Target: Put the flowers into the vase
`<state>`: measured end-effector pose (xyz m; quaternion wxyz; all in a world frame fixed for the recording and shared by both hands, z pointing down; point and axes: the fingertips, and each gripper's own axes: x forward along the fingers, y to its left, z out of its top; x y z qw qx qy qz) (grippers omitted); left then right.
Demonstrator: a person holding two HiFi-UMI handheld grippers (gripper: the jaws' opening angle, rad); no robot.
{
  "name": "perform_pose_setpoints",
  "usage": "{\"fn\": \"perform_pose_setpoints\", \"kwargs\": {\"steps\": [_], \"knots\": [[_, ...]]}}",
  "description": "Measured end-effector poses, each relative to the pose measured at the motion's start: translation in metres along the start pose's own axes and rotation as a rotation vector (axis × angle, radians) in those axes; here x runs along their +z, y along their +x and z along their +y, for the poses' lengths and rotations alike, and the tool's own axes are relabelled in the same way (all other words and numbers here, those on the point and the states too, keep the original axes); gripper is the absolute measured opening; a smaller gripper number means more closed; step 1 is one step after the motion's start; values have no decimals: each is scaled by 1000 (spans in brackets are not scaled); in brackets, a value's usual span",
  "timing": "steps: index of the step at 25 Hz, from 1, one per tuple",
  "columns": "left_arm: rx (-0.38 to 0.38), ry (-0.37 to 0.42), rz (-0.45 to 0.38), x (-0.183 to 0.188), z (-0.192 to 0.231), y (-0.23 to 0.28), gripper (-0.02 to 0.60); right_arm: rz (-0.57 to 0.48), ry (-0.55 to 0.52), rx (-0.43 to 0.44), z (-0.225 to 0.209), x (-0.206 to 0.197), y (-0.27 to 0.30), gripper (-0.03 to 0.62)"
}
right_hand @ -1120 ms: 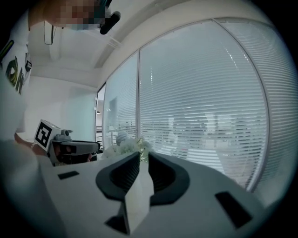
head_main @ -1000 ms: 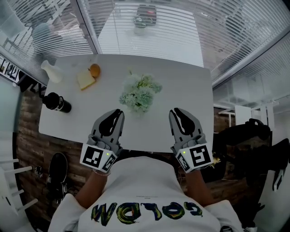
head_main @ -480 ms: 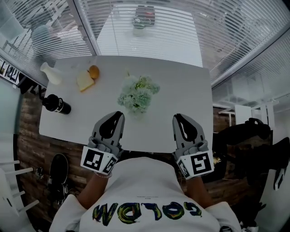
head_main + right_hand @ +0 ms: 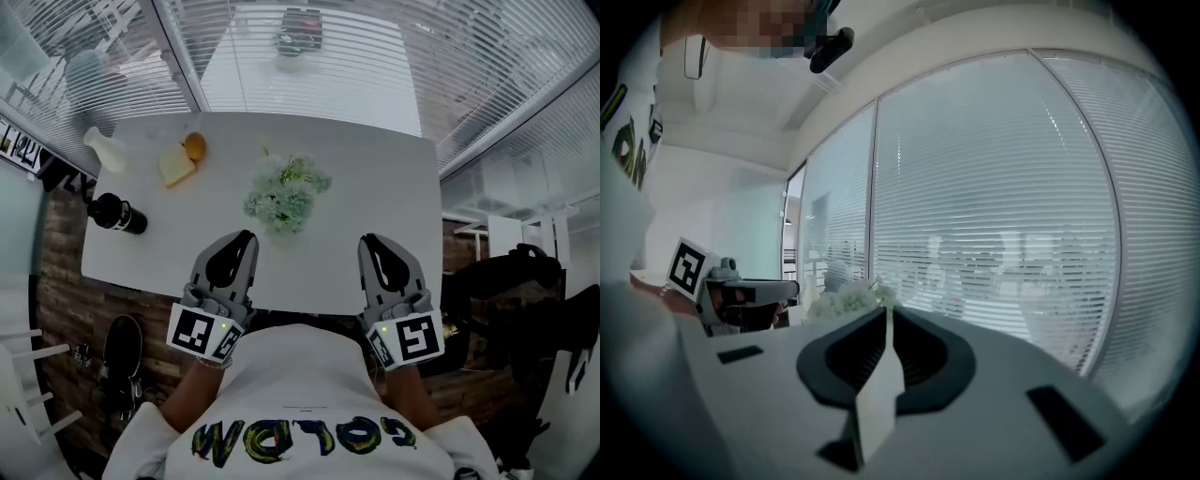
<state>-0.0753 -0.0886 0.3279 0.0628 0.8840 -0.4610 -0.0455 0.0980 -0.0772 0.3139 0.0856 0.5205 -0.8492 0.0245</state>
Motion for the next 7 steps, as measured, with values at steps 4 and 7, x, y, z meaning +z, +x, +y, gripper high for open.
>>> {"fn": "perform_pose_setpoints", "kwargs": {"steps": [4, 7], "knots": [[-1, 1, 1, 0, 0, -1, 37, -1, 0, 0, 1, 1, 0, 31], [-2, 0, 0, 0, 1, -2, 37, 0, -1, -1, 2, 0, 1, 31]]}}
